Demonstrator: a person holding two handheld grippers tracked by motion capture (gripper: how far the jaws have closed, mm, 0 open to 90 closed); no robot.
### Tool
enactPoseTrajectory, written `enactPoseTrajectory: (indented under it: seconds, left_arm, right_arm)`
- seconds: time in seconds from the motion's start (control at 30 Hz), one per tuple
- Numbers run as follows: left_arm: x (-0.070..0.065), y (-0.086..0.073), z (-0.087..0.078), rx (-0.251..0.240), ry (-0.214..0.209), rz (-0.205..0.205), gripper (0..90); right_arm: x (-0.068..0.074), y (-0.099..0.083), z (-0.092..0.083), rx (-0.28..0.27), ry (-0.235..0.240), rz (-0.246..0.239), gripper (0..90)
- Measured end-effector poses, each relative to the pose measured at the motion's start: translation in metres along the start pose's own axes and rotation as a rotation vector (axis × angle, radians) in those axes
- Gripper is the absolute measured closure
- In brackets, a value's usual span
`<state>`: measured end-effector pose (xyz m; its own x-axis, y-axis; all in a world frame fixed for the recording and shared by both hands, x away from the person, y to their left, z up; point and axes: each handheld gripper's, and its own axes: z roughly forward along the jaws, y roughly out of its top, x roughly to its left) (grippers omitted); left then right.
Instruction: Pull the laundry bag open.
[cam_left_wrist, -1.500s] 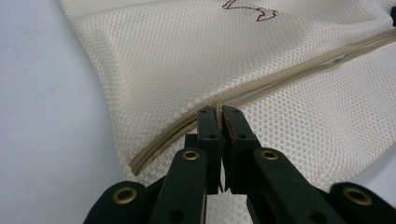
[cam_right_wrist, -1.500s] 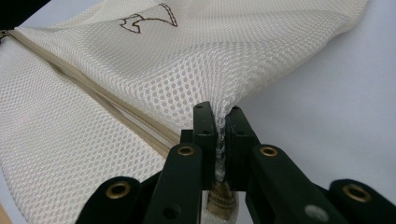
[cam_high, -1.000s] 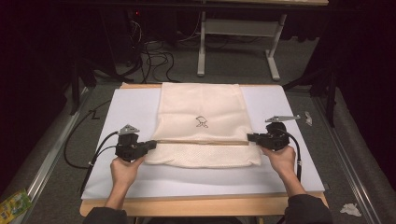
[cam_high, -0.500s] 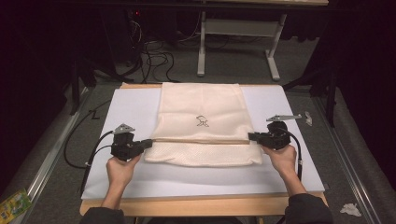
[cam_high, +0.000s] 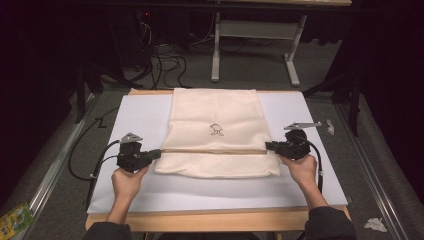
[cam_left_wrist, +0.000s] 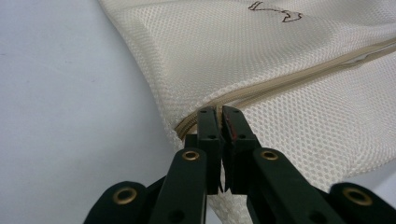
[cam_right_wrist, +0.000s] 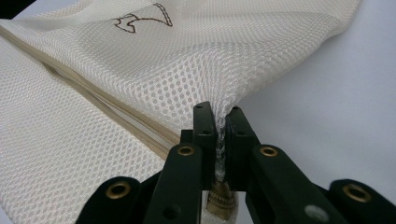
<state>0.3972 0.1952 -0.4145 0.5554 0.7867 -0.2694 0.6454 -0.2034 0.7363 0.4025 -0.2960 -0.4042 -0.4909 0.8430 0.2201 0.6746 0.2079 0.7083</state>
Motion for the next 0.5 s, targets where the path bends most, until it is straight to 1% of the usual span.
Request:
enactPoseTrajectory:
  seconds: [0.07, 0.3, 0.4, 0.47, 0.5]
  left_arm:
    - [0.0004, -0.0005, -0.0006, -0.003, 0.009, -0.004, 87.4]
    - [0.0030, -0.0009, -0.0034, -0.003, 0.010, -0.009, 87.5]
    - [0.0028, -0.0010, -0.0034, -0.004, 0.017, -0.009, 87.4]
    - [0.0027, -0.0013, -0.0040, -0.004, 0.015, -0.006, 87.5]
    - [0.0024, -0.0014, -0.0044, -0.004, 0.022, -0.001, 87.5]
  right_arm:
    - [-0.0008, 0.0004, -0.0009, -0.001, -0.005, 0.002, 86.8]
    - [-0.0017, 0.0014, -0.0016, -0.002, -0.007, 0.005, 86.9]
    - [-0.0028, 0.0012, -0.0014, -0.005, -0.008, 0.006, 86.9]
    - [-0.0038, 0.0004, -0.0022, -0.004, -0.010, 0.013, 86.9]
    - [-0.0040, 0.0000, -0.0025, -0.003, -0.010, 0.014, 86.9]
